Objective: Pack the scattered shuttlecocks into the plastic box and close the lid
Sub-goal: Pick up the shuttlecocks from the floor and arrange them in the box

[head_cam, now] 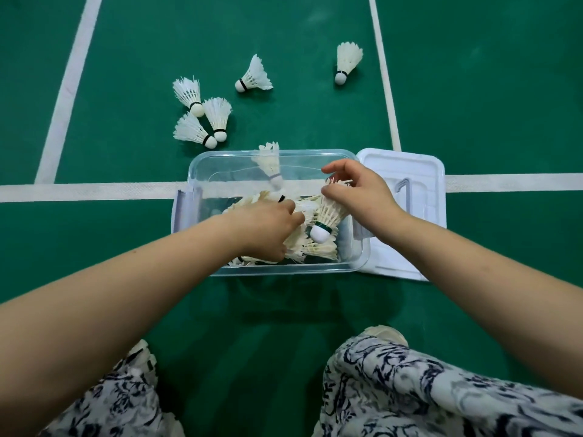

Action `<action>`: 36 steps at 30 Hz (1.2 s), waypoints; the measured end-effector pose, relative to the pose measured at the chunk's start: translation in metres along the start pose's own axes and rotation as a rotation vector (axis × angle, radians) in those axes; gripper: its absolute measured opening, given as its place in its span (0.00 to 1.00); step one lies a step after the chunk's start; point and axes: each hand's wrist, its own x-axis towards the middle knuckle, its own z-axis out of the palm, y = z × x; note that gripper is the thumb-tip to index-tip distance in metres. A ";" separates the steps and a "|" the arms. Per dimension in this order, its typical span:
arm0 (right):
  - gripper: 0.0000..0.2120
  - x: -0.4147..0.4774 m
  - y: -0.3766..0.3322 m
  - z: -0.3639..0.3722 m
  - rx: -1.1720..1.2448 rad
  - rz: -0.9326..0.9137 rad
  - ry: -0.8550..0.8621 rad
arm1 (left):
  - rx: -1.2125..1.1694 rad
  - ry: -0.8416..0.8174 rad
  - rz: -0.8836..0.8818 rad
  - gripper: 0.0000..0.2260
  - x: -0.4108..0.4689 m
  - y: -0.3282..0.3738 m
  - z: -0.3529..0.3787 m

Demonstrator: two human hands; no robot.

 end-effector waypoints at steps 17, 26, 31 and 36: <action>0.12 -0.008 0.001 -0.007 0.098 -0.020 -0.010 | -0.271 0.075 -0.063 0.39 0.006 -0.015 -0.029; 0.13 -0.007 -0.019 0.005 0.269 -0.041 0.022 | -0.828 0.310 -0.061 0.33 0.007 0.002 -0.041; 0.15 -0.008 -0.021 0.012 0.306 -0.012 0.009 | -0.999 0.402 -0.105 0.29 0.017 0.008 -0.031; 0.11 -0.004 -0.021 0.005 0.270 -0.012 0.128 | -1.078 0.403 -0.149 0.25 0.023 0.008 -0.023</action>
